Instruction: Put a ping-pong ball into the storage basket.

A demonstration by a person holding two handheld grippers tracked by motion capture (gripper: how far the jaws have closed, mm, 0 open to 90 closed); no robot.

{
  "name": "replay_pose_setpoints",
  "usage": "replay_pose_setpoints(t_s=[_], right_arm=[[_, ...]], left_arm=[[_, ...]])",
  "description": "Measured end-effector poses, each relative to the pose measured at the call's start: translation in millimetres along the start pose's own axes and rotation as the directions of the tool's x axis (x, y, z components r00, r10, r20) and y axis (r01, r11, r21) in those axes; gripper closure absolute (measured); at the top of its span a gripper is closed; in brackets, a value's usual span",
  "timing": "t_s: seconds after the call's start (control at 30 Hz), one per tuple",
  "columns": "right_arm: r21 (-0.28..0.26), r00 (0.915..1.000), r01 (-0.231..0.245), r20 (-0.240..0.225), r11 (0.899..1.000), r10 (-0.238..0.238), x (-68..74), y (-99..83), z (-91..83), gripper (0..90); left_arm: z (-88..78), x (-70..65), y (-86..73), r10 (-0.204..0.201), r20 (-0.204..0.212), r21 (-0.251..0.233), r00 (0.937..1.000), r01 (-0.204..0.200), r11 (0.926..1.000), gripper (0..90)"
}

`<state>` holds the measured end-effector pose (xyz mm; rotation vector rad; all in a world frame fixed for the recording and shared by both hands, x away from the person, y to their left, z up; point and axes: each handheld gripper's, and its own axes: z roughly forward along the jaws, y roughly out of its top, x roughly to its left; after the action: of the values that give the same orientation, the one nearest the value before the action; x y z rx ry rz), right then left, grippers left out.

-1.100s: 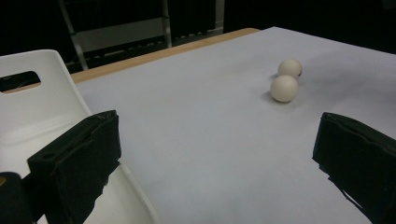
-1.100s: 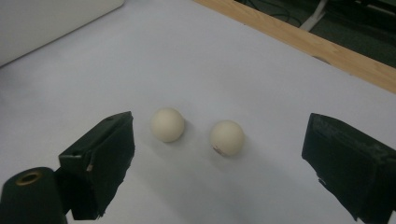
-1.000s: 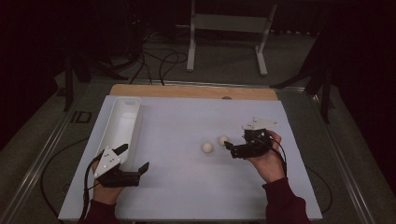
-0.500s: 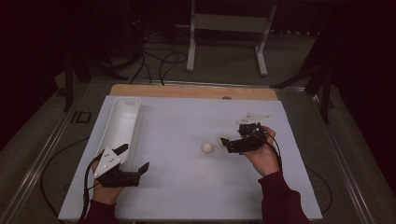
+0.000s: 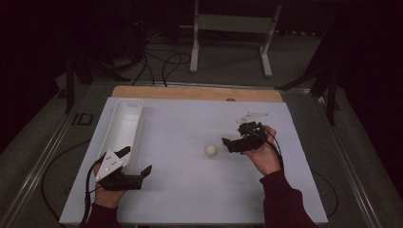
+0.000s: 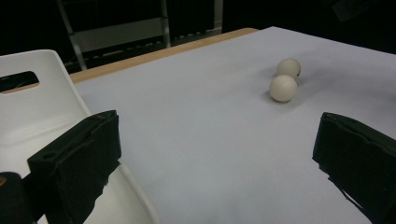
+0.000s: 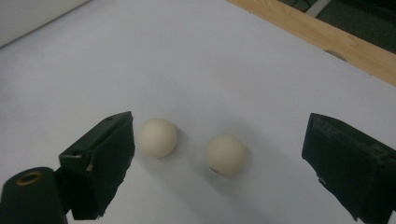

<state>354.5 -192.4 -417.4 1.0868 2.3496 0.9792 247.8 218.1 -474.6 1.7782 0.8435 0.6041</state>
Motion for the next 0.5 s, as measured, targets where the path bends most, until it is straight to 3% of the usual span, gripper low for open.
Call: replay_pose_setpoints(t_s=[0.5], right_arm=[[0.041,0.9997,0.005,0.022,0.999,-0.006,-4.5,-1.1,18.0,9.3]], left_arm=[[-0.1,0.1,-0.1,0.000,0.002,0.000,1.0000,0.000,1.0000,1.7]])
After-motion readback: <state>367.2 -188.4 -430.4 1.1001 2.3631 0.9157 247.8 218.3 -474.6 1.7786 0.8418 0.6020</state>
